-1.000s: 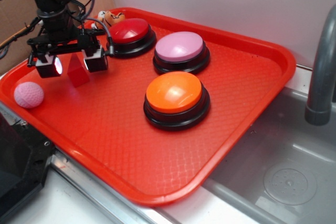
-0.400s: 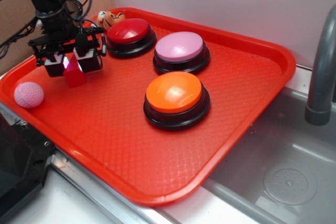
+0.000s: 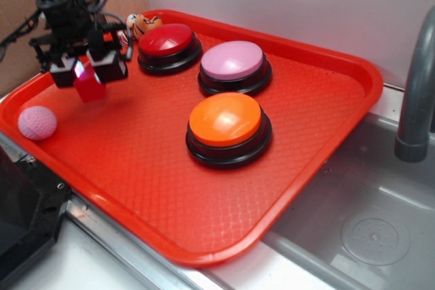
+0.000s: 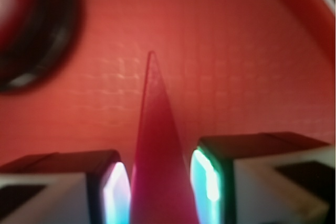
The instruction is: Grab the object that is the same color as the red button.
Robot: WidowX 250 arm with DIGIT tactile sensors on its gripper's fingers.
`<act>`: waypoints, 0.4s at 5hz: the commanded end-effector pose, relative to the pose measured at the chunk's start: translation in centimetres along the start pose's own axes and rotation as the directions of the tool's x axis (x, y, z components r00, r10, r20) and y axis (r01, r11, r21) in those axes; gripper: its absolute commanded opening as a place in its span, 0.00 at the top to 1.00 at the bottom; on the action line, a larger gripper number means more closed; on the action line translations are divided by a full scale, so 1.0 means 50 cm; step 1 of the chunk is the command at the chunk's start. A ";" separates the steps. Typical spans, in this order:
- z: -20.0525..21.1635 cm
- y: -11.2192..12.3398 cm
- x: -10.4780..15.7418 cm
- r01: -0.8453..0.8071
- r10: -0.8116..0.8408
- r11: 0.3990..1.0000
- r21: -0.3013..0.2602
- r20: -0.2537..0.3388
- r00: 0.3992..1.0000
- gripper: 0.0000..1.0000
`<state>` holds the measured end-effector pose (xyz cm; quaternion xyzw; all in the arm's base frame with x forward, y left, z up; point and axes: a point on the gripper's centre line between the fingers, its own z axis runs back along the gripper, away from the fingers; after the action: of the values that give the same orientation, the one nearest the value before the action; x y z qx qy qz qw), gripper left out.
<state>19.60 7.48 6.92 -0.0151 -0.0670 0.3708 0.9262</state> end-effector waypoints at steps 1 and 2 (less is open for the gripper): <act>0.179 -0.076 -0.004 0.359 -0.355 0.926 -0.113 0.056 0.933 1.00; 0.237 -0.117 -0.037 0.527 -0.528 0.838 -0.144 0.035 0.849 1.00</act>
<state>20.61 0.91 17.64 -0.0670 -0.0684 0.1025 0.9901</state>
